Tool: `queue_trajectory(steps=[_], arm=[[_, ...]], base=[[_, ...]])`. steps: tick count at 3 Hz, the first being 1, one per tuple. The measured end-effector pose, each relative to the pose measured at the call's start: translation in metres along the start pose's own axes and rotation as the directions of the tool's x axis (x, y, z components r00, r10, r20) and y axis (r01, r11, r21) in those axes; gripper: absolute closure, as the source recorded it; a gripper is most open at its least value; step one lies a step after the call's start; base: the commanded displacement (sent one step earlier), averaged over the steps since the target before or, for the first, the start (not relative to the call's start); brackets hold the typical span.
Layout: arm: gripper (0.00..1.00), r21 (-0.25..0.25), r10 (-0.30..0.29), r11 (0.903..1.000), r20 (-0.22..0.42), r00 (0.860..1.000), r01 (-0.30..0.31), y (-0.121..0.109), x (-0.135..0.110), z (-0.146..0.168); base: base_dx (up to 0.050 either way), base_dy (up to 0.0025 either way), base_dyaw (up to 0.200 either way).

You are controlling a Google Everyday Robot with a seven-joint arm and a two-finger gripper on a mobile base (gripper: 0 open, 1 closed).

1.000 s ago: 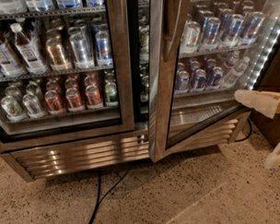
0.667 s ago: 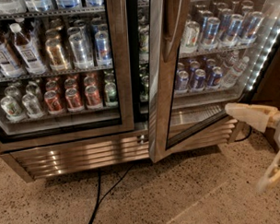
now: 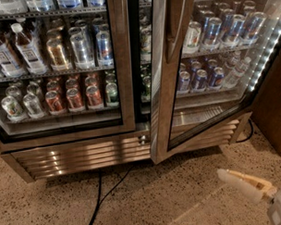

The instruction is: Open right fridge door

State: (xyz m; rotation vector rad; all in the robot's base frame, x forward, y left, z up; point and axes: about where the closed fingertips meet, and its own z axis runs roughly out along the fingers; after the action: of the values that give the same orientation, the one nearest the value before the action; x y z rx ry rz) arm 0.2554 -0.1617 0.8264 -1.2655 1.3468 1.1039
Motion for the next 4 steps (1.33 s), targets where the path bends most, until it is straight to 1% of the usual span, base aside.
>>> queue_trajectory(steps=[1, 2, 3, 4], arm=[[0.00, -0.017, 0.028, 0.9995, 0.004, 1.000, -0.028, 0.012, 0.011, 0.009], [0.00, -0.015, 0.025, 0.9996, 0.004, 1.000, -0.025, 0.011, 0.010, 0.009], [0.00, -0.024, -0.018, 0.9995, 0.023, 1.000, 0.019, 0.012, -0.007, 0.033], [0.00, 0.001, -0.062, 0.9981, 0.065, 0.996, 0.062, 0.019, -0.022, 0.073]], base=[[0.000, 0.00000, 0.000], [0.000, 0.00000, 0.000], [0.000, 0.00000, 0.000], [0.000, 0.00000, 0.000]])
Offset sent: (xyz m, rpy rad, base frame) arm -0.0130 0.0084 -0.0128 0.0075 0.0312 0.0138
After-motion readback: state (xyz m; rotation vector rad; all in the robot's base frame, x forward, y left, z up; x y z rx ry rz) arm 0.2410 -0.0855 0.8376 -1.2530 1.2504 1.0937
